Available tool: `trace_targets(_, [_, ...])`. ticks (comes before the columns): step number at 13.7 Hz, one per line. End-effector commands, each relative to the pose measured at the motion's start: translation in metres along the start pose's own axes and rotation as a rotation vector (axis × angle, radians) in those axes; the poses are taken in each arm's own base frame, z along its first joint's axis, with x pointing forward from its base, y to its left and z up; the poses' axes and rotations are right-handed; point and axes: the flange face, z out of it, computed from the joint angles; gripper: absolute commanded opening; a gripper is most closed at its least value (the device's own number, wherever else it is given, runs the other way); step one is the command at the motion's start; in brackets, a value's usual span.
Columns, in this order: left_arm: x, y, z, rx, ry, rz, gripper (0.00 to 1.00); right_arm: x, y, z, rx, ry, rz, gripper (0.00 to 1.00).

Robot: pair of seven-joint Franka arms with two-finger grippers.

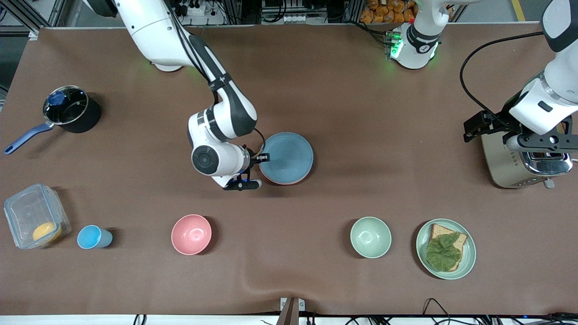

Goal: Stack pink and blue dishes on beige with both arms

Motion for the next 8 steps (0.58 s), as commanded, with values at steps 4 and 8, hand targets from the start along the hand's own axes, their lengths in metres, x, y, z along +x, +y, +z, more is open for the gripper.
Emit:
trace_targets(4, [0.003,0.000,-0.010,-0.007,0.026,0.004,1.00,0.020,0.073,-0.094,0.058,-0.046,0.085,1.00])
trace_targets(8, [0.004,-0.001,-0.010,-0.004,0.026,0.002,1.00,0.022,0.161,-0.160,0.006,-0.016,0.173,1.00])
